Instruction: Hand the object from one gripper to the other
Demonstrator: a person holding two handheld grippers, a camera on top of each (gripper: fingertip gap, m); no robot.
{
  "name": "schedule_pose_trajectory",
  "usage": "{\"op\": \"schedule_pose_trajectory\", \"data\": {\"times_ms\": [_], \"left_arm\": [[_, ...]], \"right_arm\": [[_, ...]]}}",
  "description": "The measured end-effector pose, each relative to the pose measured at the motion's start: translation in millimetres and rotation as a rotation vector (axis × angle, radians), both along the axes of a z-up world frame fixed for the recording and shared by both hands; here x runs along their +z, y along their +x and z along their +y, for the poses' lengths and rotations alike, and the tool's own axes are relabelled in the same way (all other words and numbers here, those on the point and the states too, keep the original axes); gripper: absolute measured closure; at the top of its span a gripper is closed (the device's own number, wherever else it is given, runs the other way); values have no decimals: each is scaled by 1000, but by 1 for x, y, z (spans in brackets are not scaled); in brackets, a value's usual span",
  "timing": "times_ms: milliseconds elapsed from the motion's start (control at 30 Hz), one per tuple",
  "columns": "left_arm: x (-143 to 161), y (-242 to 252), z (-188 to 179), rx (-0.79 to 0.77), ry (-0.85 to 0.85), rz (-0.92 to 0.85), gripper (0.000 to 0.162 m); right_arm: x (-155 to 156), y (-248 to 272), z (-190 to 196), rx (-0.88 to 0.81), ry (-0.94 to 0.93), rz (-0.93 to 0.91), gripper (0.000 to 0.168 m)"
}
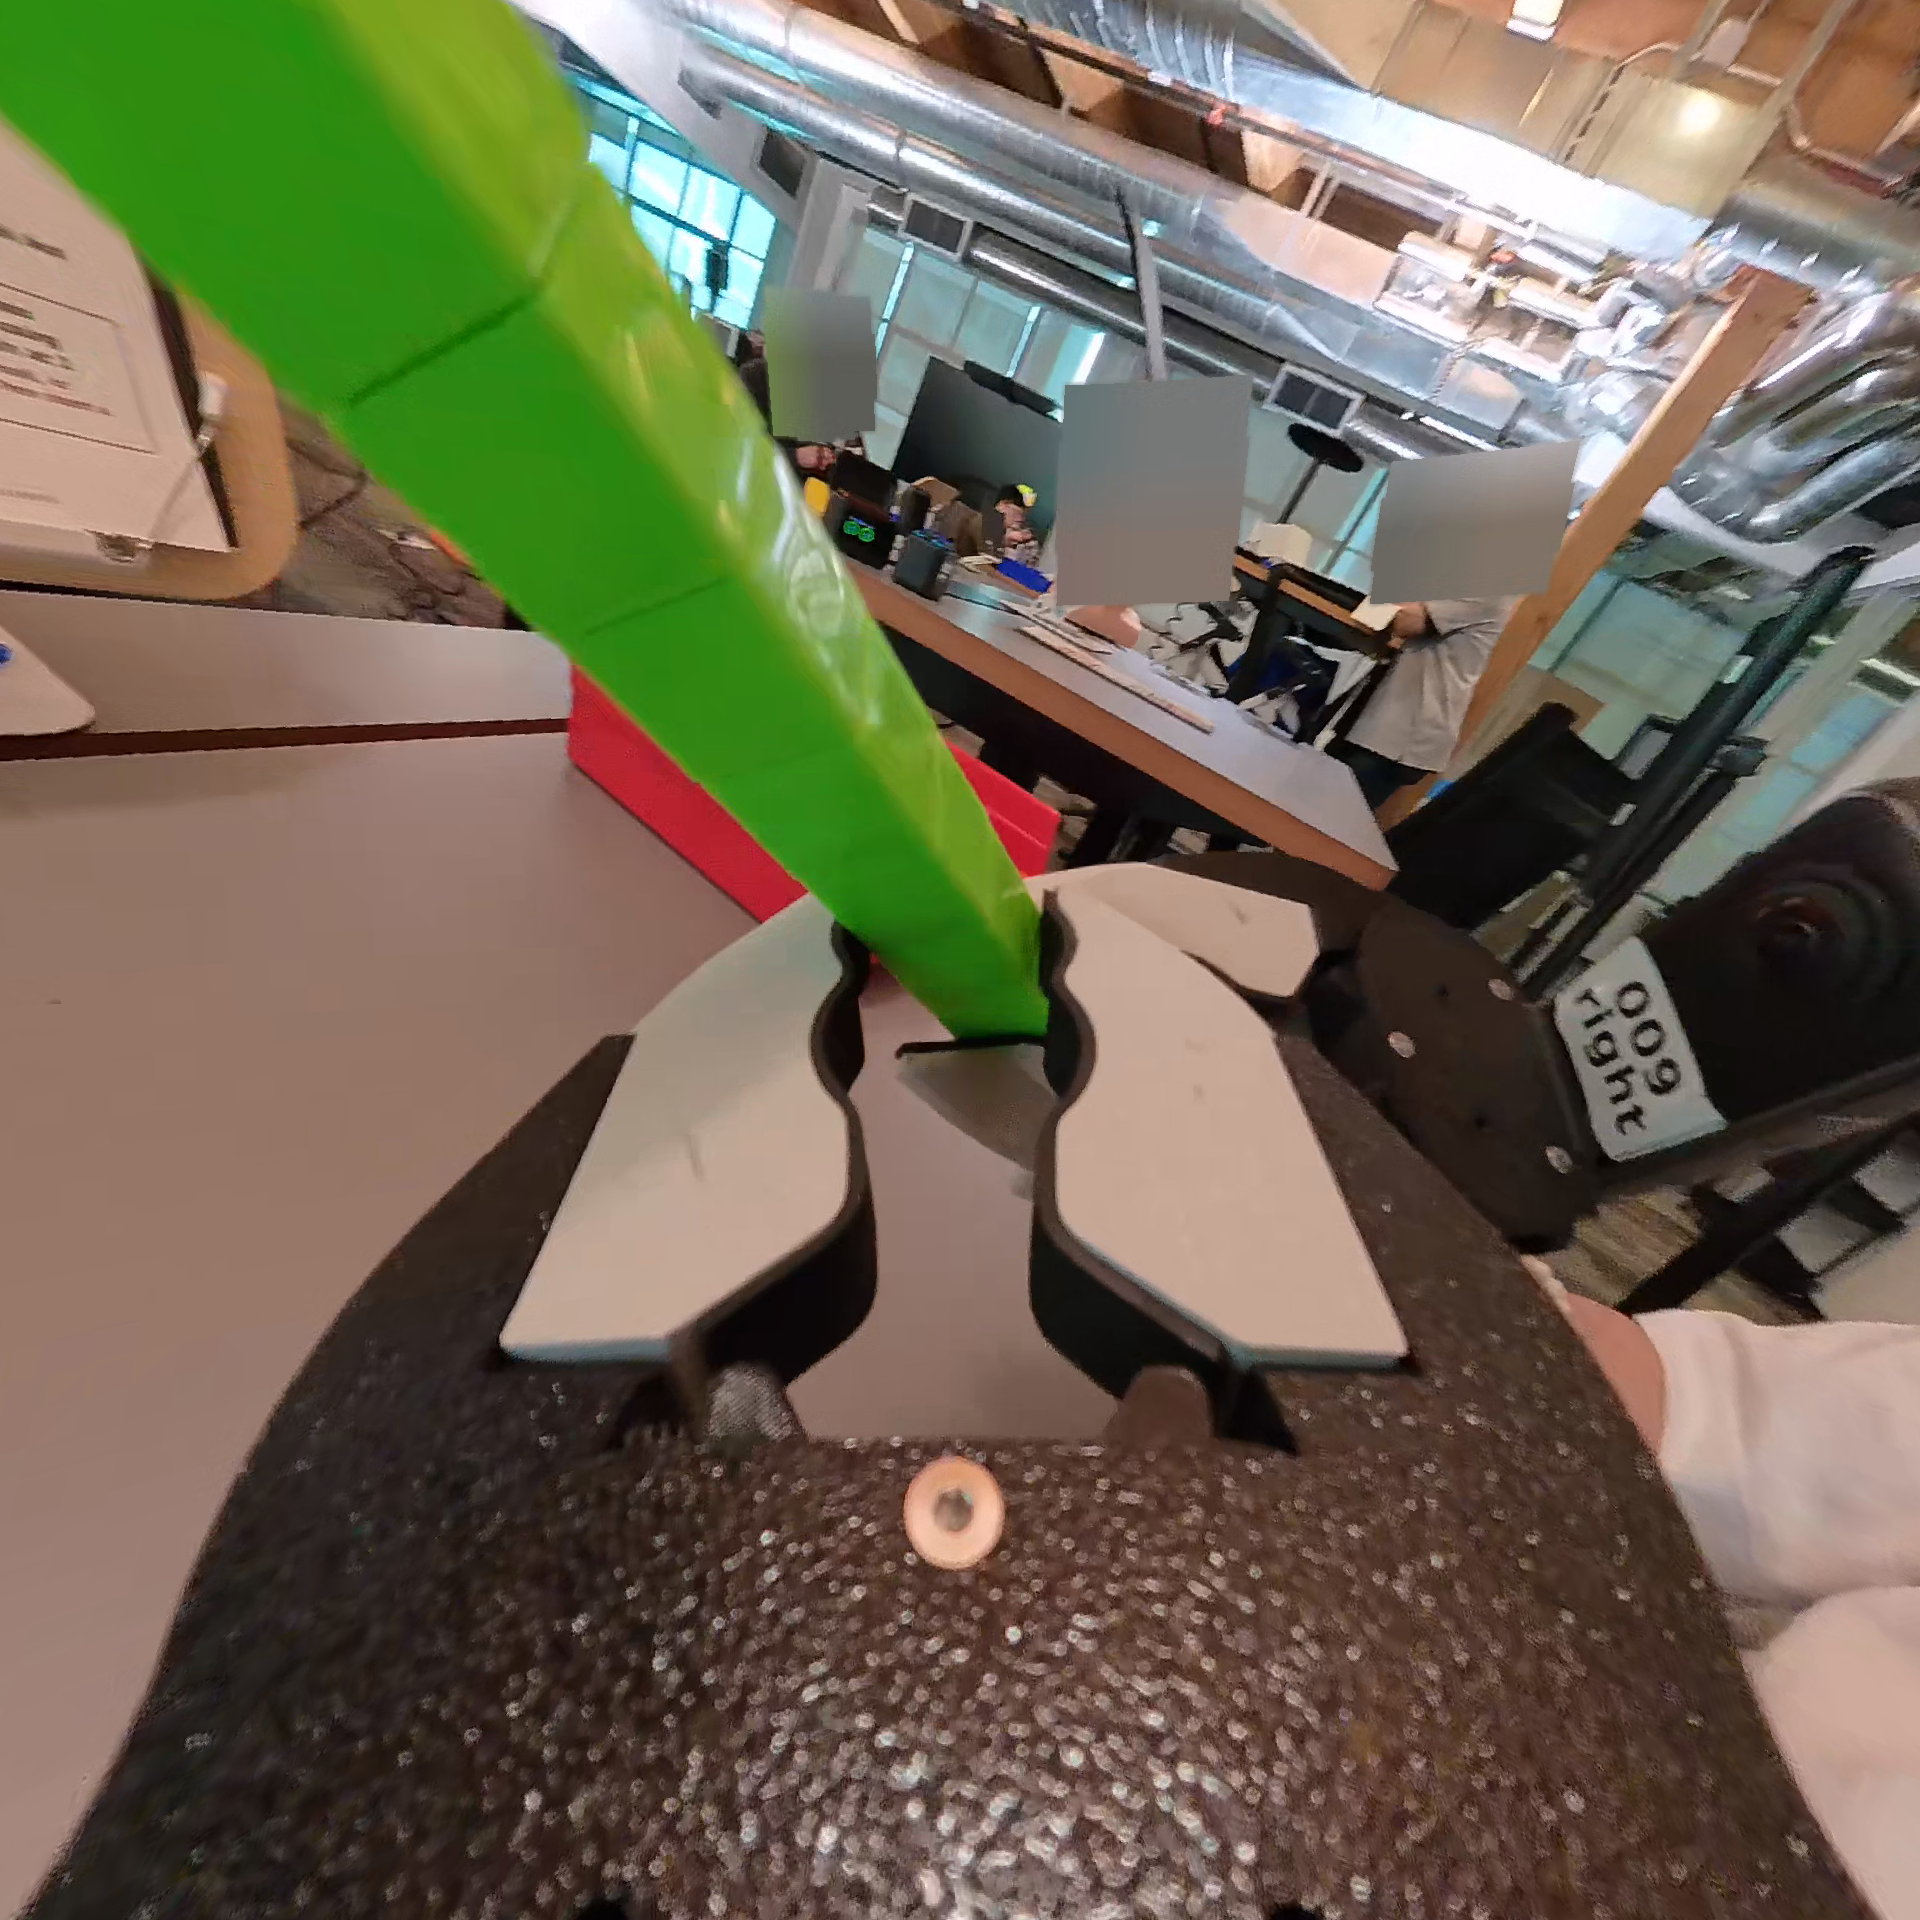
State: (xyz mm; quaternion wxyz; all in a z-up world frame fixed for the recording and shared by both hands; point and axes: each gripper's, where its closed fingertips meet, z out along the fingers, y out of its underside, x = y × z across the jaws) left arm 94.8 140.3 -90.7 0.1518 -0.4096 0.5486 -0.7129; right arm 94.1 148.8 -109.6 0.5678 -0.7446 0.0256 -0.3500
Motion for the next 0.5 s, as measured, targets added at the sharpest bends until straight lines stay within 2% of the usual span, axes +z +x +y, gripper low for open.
{"op": "schedule_pose_trajectory", "data": {"times_ms": [133,233,267,400,467,500], "left_arm": [[2,-3,-4,-59,-4,-19,139],[7,-9,-4,-112,48,-58,140],[10,-12,-3,-136,51,-73,140],[29,-28,-1,-272,-16,-165,140],[41,-33,3,-289,-59,-227,140],[47,-35,5,-288,-79,-269,140]], "right_arm": [[-8,-7,4,109,-11,82,143],[-9,-26,1,297,-6,242,119],[-8,-30,-1,352,9,311,116],[-8,-45,-12,541,85,586,114],[-4,-46,-16,562,142,625,116],[0,-46,-18,563,187,612,123]]}}
